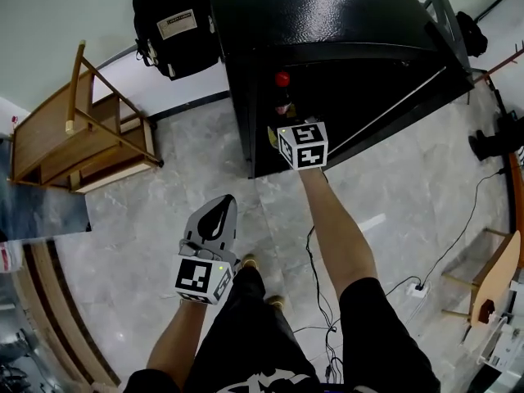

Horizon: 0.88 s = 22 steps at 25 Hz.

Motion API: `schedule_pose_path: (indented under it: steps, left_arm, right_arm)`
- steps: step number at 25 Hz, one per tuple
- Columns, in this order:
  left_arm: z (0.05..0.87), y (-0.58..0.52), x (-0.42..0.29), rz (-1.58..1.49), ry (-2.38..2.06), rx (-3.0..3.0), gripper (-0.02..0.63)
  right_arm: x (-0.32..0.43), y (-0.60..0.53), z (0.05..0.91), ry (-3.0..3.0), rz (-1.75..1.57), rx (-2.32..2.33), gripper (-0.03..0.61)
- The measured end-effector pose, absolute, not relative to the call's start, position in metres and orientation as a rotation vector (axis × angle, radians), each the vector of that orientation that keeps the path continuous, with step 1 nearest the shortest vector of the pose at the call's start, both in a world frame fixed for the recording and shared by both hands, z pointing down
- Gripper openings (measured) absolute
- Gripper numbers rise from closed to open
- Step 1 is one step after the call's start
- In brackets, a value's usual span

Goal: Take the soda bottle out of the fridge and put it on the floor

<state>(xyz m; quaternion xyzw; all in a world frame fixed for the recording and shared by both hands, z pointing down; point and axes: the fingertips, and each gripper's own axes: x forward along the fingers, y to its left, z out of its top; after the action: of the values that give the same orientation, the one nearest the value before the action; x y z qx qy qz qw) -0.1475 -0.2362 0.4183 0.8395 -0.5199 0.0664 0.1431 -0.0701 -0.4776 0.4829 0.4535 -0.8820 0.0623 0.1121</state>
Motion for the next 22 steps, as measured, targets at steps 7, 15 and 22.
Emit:
schedule_pose_path:
  steps: [7,15,22]
  left_arm:
    - [0.405,-0.214,-0.130,0.173,-1.477,2.453,0.006]
    - [0.396,-0.184,-0.111,0.140,-1.444,2.465,0.006]
    - [0.427,-0.171,-0.089,0.119,-1.383,2.520,0.006]
  right_arm:
    - [-0.028,-0.435,0.460,-2.565,0.216,1.443,0.311]
    - [0.007,-0.386,0.442,-2.545,0.225,1.494,0.311]
    - [0.039,-0.346,0.461,-2.547,0.170,1.492,0.311]
